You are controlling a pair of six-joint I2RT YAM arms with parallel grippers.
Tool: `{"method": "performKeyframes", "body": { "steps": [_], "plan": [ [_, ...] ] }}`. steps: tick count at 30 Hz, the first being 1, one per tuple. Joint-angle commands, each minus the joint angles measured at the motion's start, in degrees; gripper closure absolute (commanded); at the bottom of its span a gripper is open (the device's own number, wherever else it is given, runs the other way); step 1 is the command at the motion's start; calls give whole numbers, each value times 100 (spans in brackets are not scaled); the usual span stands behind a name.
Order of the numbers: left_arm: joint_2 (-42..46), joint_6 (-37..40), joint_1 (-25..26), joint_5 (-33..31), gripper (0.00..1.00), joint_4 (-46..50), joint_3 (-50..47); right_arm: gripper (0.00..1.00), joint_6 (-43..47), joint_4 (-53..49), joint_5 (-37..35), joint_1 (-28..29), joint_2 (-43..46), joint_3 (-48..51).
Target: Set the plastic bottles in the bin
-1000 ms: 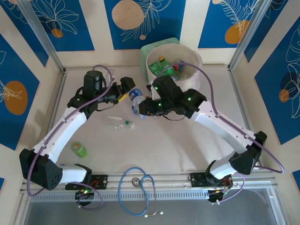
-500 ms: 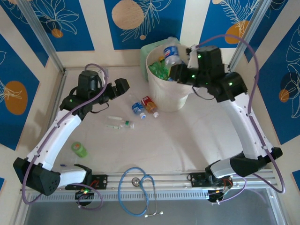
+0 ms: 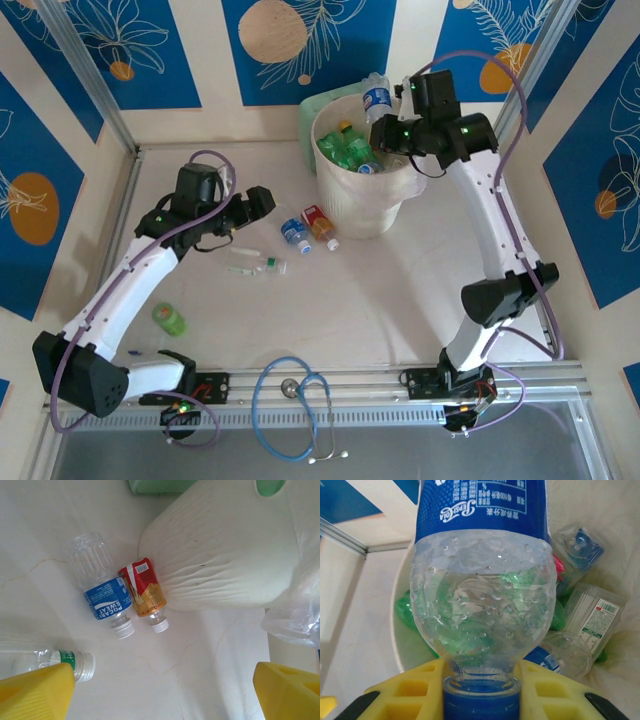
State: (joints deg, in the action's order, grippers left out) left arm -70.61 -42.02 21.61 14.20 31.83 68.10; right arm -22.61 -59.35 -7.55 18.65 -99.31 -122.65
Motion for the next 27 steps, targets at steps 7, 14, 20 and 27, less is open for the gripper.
{"method": "performKeyframes", "body": {
  "steps": [7,14,20,27],
  "plan": [
    [-16,-36,-38,-344,9,339,-164,46,763,-318,-362,-2,-492,-599],
    [-28,-342,-60,-703,8,661,-259,38,613,-279,-510,-37,-205,-344],
    [89,-729,-67,-933,8,837,-484,37,395,-123,-609,156,588,274],
    [313,-1259,-69,-1148,7,878,-922,39,-41,181,-801,723,1880,1553]
  ]
}}
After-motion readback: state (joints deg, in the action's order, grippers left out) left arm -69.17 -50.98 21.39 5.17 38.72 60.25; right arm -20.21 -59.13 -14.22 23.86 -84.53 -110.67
